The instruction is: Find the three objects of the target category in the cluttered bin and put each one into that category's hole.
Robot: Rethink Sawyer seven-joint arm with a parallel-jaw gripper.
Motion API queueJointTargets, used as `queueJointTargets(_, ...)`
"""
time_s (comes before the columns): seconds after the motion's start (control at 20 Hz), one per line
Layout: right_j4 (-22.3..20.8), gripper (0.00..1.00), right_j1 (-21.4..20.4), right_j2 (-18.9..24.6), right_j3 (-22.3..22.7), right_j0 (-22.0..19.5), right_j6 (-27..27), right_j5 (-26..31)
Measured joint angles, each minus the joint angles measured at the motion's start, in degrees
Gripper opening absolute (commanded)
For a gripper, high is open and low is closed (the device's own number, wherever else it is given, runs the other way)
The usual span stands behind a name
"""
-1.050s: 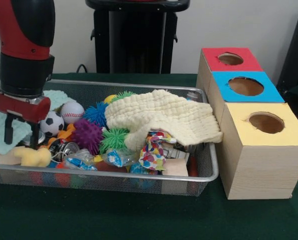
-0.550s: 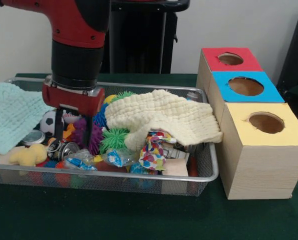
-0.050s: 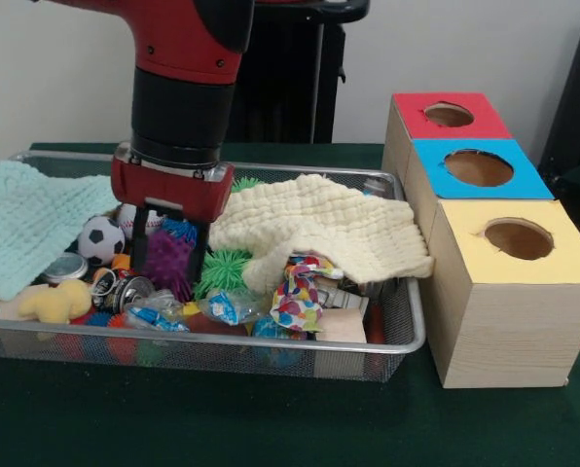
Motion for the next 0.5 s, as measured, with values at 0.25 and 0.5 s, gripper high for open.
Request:
queueJointTargets(0.25,-0.03,1.00,-0.04,-1.99,0.29,-0.38,0.00,-0.25)
queueJointTargets(0.5,-0.02,1.00,-0.11,-3.17,0.53,-1.31,0.00,-0.26)
